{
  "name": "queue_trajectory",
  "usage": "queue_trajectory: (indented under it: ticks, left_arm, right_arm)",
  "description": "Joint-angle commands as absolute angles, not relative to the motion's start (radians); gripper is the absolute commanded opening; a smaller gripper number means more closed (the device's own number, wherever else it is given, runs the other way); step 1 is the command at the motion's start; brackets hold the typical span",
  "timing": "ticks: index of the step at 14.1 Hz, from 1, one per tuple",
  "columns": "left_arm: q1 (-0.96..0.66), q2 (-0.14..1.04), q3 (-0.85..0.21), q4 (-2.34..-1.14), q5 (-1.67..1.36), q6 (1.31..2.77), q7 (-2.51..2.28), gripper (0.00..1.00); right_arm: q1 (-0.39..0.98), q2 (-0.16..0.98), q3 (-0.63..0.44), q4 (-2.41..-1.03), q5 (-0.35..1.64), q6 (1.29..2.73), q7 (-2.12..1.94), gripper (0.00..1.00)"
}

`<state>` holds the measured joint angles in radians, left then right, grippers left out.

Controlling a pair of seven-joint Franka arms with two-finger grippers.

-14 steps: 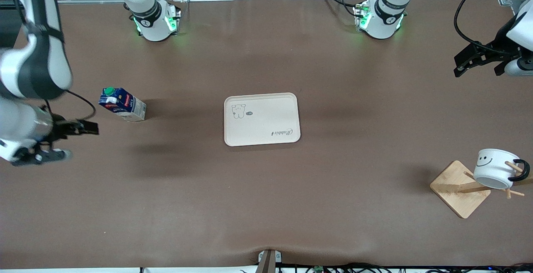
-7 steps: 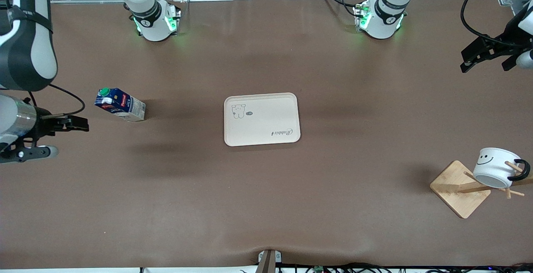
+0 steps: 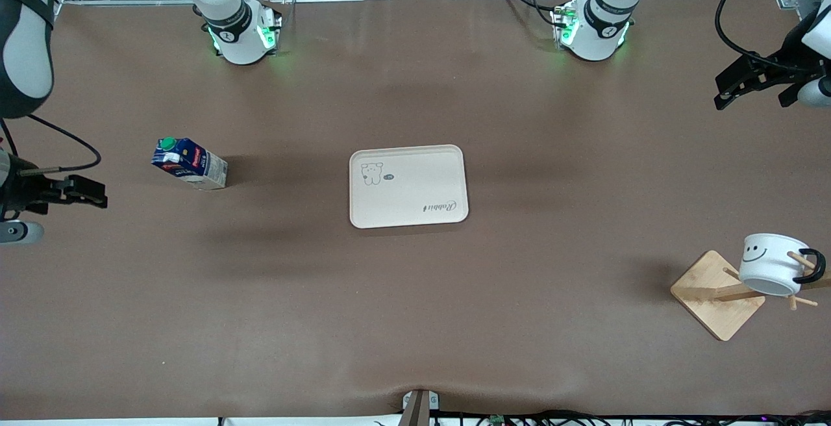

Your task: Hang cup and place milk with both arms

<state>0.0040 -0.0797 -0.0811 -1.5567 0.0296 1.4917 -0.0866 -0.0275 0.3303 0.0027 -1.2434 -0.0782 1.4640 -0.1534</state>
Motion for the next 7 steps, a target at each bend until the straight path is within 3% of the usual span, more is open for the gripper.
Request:
queue_trajectory:
  ticks: [1,5,7]
  left_arm:
    - [0.006,-0.084,-0.084,-1.548,0.029,1.465,-0.084,1.00]
    - [0.006,-0.083,-0.084,-1.548,0.029,1.463,-0.083,1.00]
    - [0.006,-0.083,-0.083,-1.546,0.029,1.463,-0.083,1.00]
  right_arm:
    - [-0.009,0.214,0.018,-1.273,-0.072,1.323,-0.152,1.00]
    - [0.006,0.071,0.017,-1.354,-0.060,1.328,-0.152,1.00]
    - [0.000,0.009,0.012,-1.467,-0.055,1.435,-0.152,1.00]
